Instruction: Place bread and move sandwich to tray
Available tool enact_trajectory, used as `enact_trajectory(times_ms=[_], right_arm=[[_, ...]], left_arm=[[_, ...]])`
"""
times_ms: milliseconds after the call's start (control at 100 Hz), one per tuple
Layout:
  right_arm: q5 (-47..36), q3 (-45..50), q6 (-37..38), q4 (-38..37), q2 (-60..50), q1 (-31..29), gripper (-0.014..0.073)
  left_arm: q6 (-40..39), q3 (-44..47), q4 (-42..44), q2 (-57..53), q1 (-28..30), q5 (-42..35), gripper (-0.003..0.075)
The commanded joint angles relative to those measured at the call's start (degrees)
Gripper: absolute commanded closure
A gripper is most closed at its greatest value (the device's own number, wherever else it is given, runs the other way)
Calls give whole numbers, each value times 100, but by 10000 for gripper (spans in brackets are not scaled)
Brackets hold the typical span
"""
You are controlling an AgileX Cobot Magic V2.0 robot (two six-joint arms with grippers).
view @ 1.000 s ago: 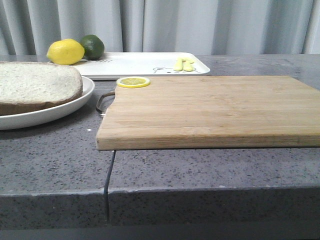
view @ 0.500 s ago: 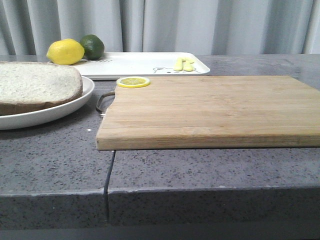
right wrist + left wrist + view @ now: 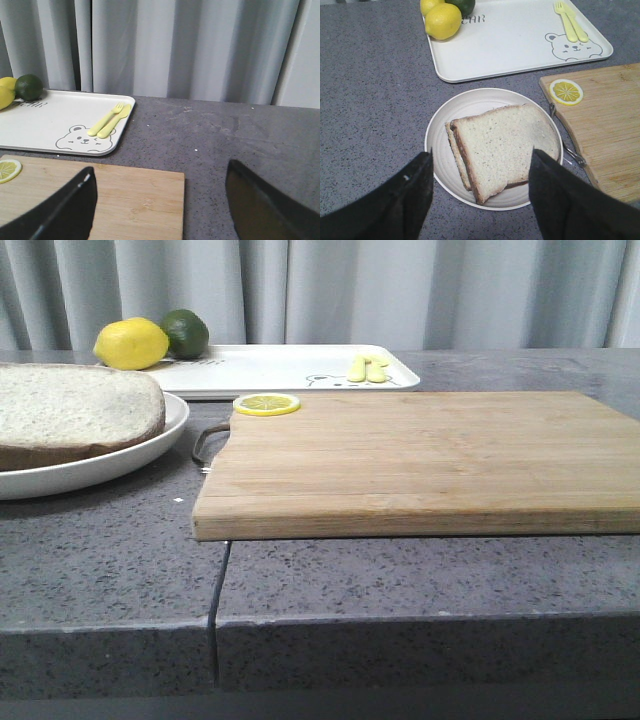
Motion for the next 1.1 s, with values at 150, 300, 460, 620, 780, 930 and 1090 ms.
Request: enact_trajectory(times_ms=[150, 300, 460, 620, 780, 930, 1090], right_arm=[[-468, -155, -54, -27, -2, -24, 52], [-463, -155, -54, -27, -2, -24, 52], [-463, -155, -54, -27, -2, -24, 52], [-463, -155, -54, -27, -2, -24, 52], [-450, -155, -54, -27, -2, -24, 52], [-414, -155, -54, -27, -2, -24, 52], [-414, -155, -54, -27, -2, -24, 52]], left_arm=[[-5, -193, -66, 31, -40, -420, 335], [-5, -193, -66, 31, -40, -409, 335], [-5, -193, -66, 31, -40, -409, 335], [-5, -193, -28, 31, -40, -551, 335], [-184, -193, 285, 88, 87, -553, 335], [-709, -193, 1129, 303, 360, -464, 335], [-710, -193, 1129, 699, 645, -428, 335]])
